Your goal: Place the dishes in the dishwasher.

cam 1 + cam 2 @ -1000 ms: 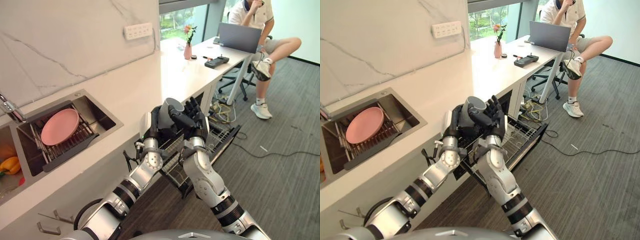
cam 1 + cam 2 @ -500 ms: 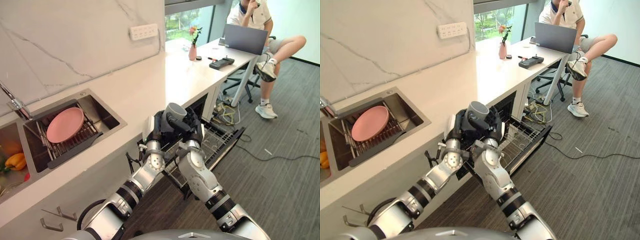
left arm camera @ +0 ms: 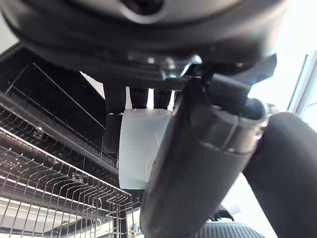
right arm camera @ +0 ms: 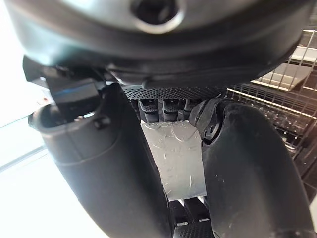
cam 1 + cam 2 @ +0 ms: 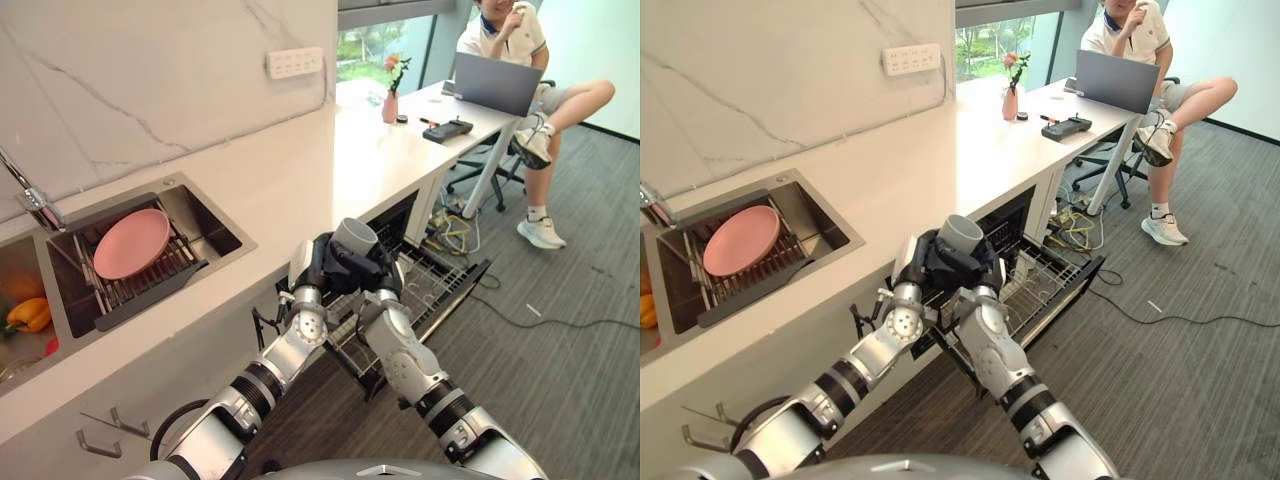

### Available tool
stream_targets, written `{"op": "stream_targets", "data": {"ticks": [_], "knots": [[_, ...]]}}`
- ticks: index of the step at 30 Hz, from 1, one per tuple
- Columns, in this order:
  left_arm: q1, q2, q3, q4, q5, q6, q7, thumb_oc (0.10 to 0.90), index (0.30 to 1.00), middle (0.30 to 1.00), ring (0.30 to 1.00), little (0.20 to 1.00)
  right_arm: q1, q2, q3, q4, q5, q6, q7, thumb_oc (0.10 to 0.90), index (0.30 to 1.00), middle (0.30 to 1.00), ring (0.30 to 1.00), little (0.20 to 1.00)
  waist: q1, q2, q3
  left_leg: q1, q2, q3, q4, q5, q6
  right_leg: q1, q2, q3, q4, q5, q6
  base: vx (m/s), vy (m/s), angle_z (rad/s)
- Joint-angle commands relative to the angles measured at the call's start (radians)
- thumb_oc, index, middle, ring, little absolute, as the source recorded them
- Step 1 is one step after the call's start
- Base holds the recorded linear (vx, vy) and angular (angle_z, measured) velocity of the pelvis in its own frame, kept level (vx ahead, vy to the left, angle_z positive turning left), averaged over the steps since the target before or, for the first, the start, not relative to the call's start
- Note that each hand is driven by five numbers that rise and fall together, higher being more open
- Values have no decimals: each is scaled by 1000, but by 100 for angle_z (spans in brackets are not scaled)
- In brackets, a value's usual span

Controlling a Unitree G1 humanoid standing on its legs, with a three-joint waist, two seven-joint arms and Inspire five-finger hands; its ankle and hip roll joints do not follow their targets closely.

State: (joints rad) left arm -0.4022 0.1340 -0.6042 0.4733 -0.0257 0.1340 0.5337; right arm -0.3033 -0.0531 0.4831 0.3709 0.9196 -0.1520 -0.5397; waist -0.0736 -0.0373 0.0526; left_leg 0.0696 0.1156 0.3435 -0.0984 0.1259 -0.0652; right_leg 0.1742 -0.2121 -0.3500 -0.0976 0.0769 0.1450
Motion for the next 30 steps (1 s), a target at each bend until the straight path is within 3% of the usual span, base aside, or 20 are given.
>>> {"op": "stream_targets", "data": {"ticks": [1, 6, 13, 17, 20, 30], "knots": [[-211, -78, -66, -42, 12, -162, -35, 400, 300, 300, 300, 300, -191, 64, -36, -4, 38, -32, 157, 800, 900, 900, 900, 900, 44, 31, 0, 101, 22, 3, 11, -139, -23, -37, -34, -59, 25, -32, 38, 0, 0, 0], [-206, -88, -70, -50, -69, -180, -91, 400, 300, 300, 300, 300, -225, 36, -50, 26, 46, -20, 235, 800, 900, 900, 900, 900, 47, 29, -3, 106, 25, 4, 11, -139, -25, -30, -31, -64, 24, -35, 38, 0, 0, 0], [-210, -93, -70, -49, -91, -195, -123, 400, 300, 300, 300, 300, -271, 46, -100, 76, 91, -66, 298, 800, 900, 900, 900, 900, 51, 32, -3, 110, 29, 1, 11, -137, -27, -23, -32, -70, 24, -42, 39, 0, 0, 0], [-210, -93, -70, -49, -91, -195, -123, 400, 300, 300, 300, 300, -271, 46, -100, 76, 91, -66, 298, 800, 900, 900, 900, 900, 51, 32, -3, 110, 29, 1, 11, -137, -27, -23, -32, -70, 24, -42, 39, 0, 0, 0], [-214, -91, -88, -49, -74, -192, -149, 400, 300, 300, 300, 300, -286, 73, -154, 102, 161, -117, 315, 800, 900, 900, 900, 900, 55, 38, -5, 113, 28, -3, 11, -139, -26, -20, -33, -77, 23, -43, 40, 0, 0, 0], [-234, -101, -113, -42, -51, -192, -144, 400, 300, 300, 300, 300, -332, 86, -204, 130, 136, -156, 256, 800, 900, 900, 900, 900, 57, 42, -6, 112, 23, -8, 11, -142, -24, -19, -36, -82, 23, -42, 41, 0, 0, 0]]}}
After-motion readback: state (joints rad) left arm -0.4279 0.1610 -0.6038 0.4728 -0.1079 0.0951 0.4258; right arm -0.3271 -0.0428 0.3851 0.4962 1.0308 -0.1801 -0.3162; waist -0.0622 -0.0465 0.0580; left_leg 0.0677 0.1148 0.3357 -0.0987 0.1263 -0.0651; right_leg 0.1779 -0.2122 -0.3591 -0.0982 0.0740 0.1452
